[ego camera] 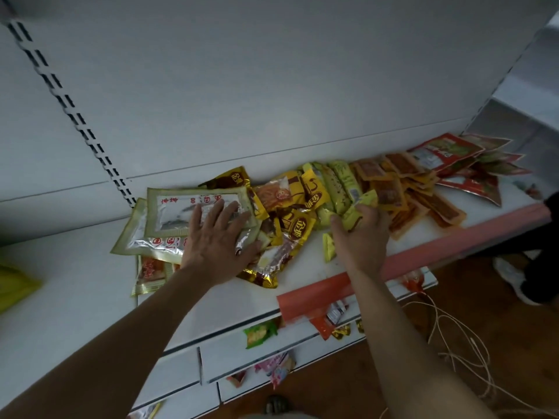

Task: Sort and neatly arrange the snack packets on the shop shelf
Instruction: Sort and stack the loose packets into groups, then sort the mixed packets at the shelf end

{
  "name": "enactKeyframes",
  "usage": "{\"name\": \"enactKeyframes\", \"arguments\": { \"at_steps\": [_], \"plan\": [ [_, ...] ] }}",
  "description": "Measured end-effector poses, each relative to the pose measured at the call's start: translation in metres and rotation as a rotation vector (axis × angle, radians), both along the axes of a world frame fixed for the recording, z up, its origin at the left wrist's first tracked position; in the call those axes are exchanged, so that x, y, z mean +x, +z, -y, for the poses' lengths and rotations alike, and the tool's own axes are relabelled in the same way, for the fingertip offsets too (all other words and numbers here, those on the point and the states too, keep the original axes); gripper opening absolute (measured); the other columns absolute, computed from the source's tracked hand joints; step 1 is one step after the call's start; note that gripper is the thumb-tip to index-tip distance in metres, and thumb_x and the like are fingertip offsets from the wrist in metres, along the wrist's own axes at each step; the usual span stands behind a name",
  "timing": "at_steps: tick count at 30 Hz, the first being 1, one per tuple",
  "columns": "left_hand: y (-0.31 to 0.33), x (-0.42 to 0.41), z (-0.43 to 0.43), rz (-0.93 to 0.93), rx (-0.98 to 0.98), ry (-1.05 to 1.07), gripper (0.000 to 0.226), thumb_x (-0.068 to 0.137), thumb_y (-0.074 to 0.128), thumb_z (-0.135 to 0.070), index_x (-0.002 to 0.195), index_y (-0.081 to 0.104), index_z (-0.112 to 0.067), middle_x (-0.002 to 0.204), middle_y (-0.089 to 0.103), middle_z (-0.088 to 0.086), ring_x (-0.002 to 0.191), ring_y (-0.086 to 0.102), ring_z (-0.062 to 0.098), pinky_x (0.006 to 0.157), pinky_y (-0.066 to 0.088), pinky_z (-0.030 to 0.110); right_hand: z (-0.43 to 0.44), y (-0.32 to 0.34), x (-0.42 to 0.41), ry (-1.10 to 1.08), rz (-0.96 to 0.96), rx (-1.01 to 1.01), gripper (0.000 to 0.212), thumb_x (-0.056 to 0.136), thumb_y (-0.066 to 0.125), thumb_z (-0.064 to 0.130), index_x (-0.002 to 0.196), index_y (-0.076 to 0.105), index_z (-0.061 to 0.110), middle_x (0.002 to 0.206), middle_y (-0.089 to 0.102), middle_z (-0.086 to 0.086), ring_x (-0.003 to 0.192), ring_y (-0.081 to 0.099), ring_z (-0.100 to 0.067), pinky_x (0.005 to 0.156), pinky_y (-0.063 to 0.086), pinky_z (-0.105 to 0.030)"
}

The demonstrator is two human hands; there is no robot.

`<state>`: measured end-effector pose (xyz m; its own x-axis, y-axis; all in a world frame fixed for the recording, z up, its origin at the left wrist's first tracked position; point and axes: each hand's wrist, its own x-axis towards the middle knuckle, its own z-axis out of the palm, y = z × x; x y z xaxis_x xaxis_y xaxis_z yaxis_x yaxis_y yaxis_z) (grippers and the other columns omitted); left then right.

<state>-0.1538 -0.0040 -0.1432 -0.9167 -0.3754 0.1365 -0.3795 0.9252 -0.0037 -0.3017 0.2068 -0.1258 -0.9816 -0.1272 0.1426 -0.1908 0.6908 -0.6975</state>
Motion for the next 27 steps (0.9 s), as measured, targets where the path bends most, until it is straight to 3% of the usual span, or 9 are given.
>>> {"name": "enactKeyframes", "arguments": {
  "at_steps": [4, 7, 11, 14, 19, 22, 27],
  "plan": [
    [0.01, -0.003, 0.006, 0.078, 0.091, -0.029, 0.084, 0.081, 0.008, -0.08, 0.15, 0.023, -0.035, 0.161, 0.018, -0.002, 0.15, 0.005, 0.024, 0.118, -0.003, 0.054, 0.001, 0.004, -0.006, 0.022, -0.01, 0.101, 0.052, 0.087, 0.063, 0.053, 0.126, 0.053, 0.021, 0.163, 0.008, -0.006, 0.145, 0.017, -0.034, 0.111, 0.026, -0.051],
    [0.025, 0.0, 0.01, 0.034, 0.196, -0.06, 0.083, 0.083, 0.017, -0.078, 0.15, 0.028, -0.03, 0.159, 0.025, -0.001, 0.149, 0.014, 0.023, 0.118, 0.001, 0.054, 0.005, 0.017, -0.007, 0.023, -0.062, 0.161, 0.048, 0.088, 0.062, 0.051, 0.124, 0.059, 0.018, 0.162, 0.014, -0.007, 0.145, 0.016, -0.035, 0.113, 0.02, -0.052],
    [0.045, 0.017, 0.013, -0.172, 0.235, -0.11, 0.066, 0.087, 0.045, -0.064, 0.138, 0.051, -0.023, 0.143, 0.051, -0.001, 0.135, 0.041, 0.022, 0.118, 0.018, 0.045, 0.016, 0.029, 0.0, 0.018, -0.122, 0.207, 0.036, 0.088, 0.064, 0.035, 0.12, 0.062, 0.018, 0.156, 0.03, -0.007, 0.142, 0.023, -0.034, 0.112, 0.021, -0.051],
    [0.052, 0.039, 0.021, -0.213, 0.267, -0.085, 0.05, 0.088, 0.061, -0.048, 0.131, 0.058, -0.021, 0.135, 0.057, -0.001, 0.124, 0.052, 0.023, 0.107, 0.034, 0.038, 0.043, 0.038, 0.018, 0.09, -0.193, 0.214, 0.03, 0.089, 0.061, 0.025, 0.118, 0.063, 0.018, 0.144, 0.046, -0.006, 0.135, 0.033, -0.035, 0.108, 0.029, -0.049],
    [0.062, 0.087, 0.045, -0.24, 0.285, -0.012, 0.042, 0.09, 0.058, -0.044, 0.127, 0.06, -0.025, 0.126, 0.062, -0.005, 0.117, 0.055, 0.02, 0.1, 0.041, 0.035, 0.113, 0.049, 0.066, 0.357, -0.229, 0.277, 0.029, 0.087, 0.061, 0.028, 0.115, 0.065, 0.019, 0.122, 0.06, -0.005, 0.118, 0.049, -0.031, 0.097, 0.039, -0.04],
    [0.066, 0.122, 0.061, -0.252, 0.288, 0.043, 0.037, 0.091, 0.057, -0.044, 0.124, 0.062, -0.028, 0.123, 0.064, -0.008, 0.112, 0.059, 0.018, 0.094, 0.044, 0.031, 0.156, 0.052, 0.102, 0.493, -0.244, 0.369, 0.031, 0.088, 0.061, 0.032, 0.117, 0.063, 0.021, 0.121, 0.06, -0.004, 0.115, 0.051, -0.028, 0.098, 0.037, -0.038],
    [0.065, 0.19, 0.089, -0.231, 0.228, 0.115, 0.036, 0.093, 0.052, -0.046, 0.123, 0.062, -0.028, 0.121, 0.064, -0.008, 0.112, 0.058, 0.017, 0.094, 0.045, 0.031, 0.215, 0.049, 0.169, 0.663, -0.24, 0.357, 0.032, 0.087, 0.061, 0.029, 0.117, 0.063, 0.021, 0.123, 0.06, -0.006, 0.115, 0.051, -0.029, 0.091, 0.043, -0.036]
  ]
}}
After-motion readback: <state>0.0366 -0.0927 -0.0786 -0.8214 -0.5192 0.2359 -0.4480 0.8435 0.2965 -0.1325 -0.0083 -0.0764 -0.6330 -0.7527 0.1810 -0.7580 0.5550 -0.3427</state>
